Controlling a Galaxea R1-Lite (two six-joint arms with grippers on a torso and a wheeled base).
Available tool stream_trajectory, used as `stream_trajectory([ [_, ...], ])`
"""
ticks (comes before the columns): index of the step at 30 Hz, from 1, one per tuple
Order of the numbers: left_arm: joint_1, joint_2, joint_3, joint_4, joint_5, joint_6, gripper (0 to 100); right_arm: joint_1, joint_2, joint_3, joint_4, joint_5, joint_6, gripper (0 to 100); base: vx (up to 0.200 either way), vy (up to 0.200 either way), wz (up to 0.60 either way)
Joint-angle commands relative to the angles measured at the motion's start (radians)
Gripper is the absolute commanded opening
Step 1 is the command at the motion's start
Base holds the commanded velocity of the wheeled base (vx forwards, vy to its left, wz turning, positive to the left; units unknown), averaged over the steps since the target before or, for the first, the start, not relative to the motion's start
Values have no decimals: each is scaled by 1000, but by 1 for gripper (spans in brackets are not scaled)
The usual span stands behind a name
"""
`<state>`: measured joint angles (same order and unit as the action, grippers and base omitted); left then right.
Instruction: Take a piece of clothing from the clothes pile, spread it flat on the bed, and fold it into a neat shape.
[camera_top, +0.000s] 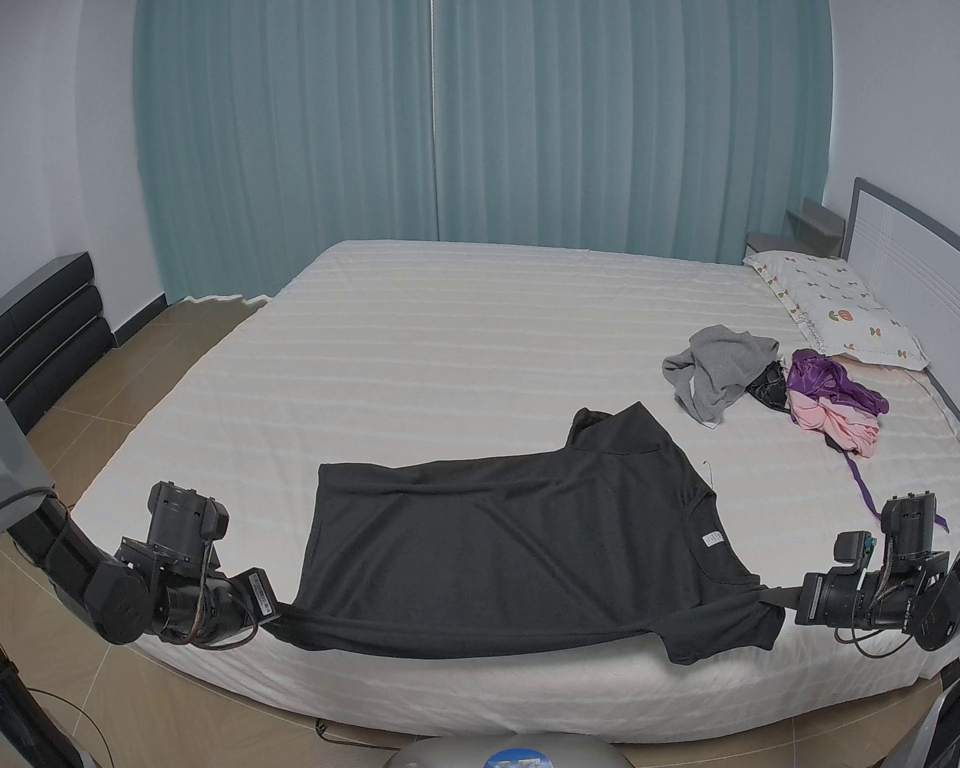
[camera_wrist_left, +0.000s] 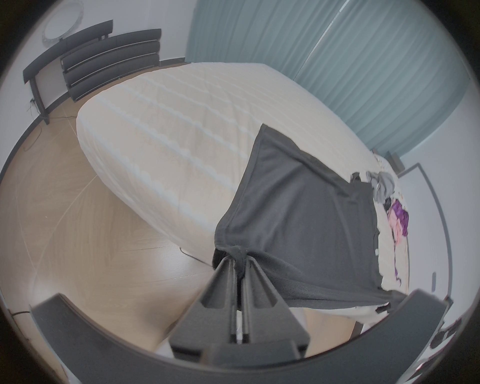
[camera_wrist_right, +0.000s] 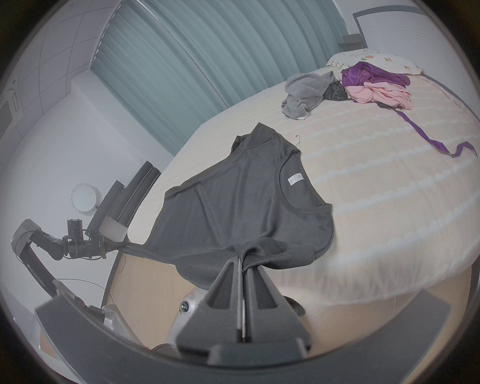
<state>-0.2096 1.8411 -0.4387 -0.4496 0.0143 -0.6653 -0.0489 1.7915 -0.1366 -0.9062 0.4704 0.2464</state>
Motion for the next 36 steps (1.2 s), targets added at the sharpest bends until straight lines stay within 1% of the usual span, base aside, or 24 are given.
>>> stream_trajectory([
  [1, 15, 40, -66, -3, 1, -43, 0, -3, 52, -40, -3, -3, 1, 0, 0, 0, 0],
  [4, 18, 86, -130, -3, 3, -92, 0, -3, 86, -81, -3, -23, 1, 0, 0, 0, 0],
  [6, 22, 124, -163, -3, 4, -105, 0, 0, 108, -113, 0, -30, 2, 0, 0, 0, 0],
  [15, 42, 262, -281, 0, 16, -103, 0, 6, 243, -238, 1, -33, 2, 0, 0, 0, 0],
  [21, 45, 280, -330, 0, 18, -103, 0, 14, 330, -310, 0, -33, 2, 0, 0, 0, 0],
  [26, 47, 262, -339, 8, 21, -103, 0, 20, 359, -348, 0, -32, 4, 0, 0, 0, 0],
  [33, 45, 170, -284, 11, 19, -102, 0, 27, 305, -321, 0, -29, 5, 0, 0, 0, 0],
  [36, 42, 164, -276, 11, 19, -102, 0, 27, 298, -313, -2, -29, 5, 0, 0, 0, 0],
])
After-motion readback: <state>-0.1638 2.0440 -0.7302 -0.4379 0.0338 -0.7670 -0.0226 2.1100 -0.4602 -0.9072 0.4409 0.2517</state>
